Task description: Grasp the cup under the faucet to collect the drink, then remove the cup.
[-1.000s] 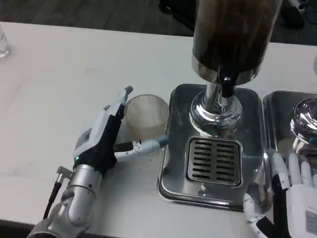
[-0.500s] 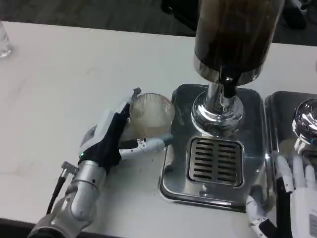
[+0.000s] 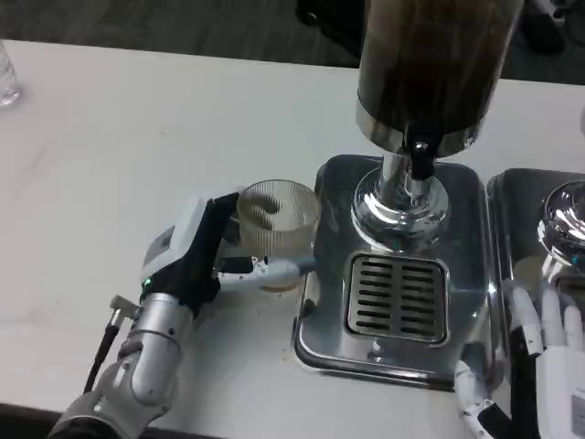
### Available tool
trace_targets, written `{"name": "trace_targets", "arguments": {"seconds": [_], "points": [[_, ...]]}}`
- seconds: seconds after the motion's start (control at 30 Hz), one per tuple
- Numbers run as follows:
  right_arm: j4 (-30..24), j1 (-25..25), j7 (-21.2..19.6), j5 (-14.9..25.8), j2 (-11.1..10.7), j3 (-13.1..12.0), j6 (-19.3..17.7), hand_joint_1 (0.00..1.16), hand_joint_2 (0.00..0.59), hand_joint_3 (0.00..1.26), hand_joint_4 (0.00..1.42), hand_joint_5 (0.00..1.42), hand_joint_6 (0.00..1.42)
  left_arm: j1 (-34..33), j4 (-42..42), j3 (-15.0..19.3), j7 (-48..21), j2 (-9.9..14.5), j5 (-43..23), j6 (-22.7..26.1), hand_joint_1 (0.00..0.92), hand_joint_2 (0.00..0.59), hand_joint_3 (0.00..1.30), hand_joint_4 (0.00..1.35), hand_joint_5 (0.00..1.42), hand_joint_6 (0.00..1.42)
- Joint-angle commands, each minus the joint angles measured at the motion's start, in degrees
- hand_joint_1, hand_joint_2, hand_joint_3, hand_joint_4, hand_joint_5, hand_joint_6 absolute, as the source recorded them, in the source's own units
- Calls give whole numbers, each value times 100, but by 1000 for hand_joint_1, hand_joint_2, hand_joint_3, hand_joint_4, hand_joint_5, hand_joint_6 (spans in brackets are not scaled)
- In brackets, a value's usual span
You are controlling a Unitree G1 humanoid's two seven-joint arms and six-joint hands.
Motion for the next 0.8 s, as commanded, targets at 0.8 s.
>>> {"name": "trace_targets", "arguments": {"seconds": [0.8], "points": [[85,-185,-50,67,-24,-117,-120,291,504,105,0,0,63,70,-233,95,1068,114,200,-335,605,0,1001,1166,1232,1296]]}}
